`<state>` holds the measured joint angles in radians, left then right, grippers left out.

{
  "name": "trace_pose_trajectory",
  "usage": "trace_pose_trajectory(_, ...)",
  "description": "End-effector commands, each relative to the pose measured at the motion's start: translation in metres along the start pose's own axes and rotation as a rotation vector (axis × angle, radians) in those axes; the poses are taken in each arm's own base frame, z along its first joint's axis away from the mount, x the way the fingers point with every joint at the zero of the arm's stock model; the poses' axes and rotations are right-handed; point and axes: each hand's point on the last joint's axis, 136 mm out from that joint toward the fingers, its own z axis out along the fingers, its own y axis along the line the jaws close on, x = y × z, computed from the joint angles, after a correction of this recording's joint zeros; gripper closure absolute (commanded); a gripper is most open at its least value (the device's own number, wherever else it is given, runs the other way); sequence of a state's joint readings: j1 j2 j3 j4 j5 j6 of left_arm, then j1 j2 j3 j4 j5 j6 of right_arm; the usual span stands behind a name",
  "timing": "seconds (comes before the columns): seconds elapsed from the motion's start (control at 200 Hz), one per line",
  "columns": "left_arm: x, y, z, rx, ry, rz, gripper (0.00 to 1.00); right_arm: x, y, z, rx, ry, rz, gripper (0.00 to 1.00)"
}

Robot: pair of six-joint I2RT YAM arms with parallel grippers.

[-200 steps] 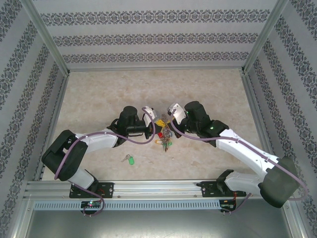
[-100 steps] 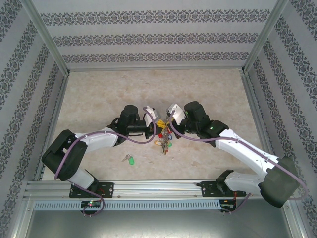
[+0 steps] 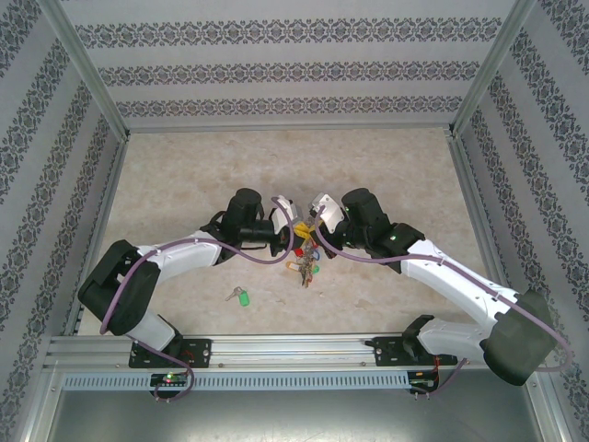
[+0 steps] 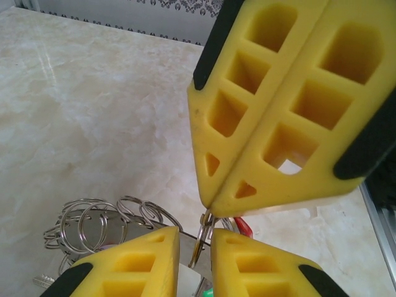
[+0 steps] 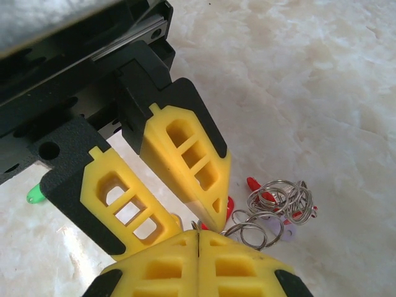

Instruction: Put the keys on the keyring

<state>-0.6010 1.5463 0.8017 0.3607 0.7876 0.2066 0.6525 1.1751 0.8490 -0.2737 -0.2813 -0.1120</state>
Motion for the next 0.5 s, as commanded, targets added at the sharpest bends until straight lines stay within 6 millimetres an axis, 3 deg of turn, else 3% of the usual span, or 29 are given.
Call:
trace_pose_trajectory(0.0,-0.002,-0.006,0.004,0.041,0.010,0.025,0.80,-0.018,0.010,-0.003,-0.041,-0.045,-0.037,1.00)
trace_pose_trajectory(0.195,-0.006,-0.006,0.005,0.045,0.005,0.028,0.84,-0.018,0.014,-0.004,-0.071,-0.055,-0.038,1.00)
trace_pose_trajectory(0.365,-0.009,-0.007,0.004,0.046,-0.008,0.032,1.00,-0.015,0.011,-0.006,-0.070,-0.054,-0.024,1.00)
trace_pose_trajectory(0.495,-0.013,-0.007,0.003,0.041,-0.025,0.033,1.00,-0.007,0.003,-0.007,-0.041,-0.041,0.016,1.00)
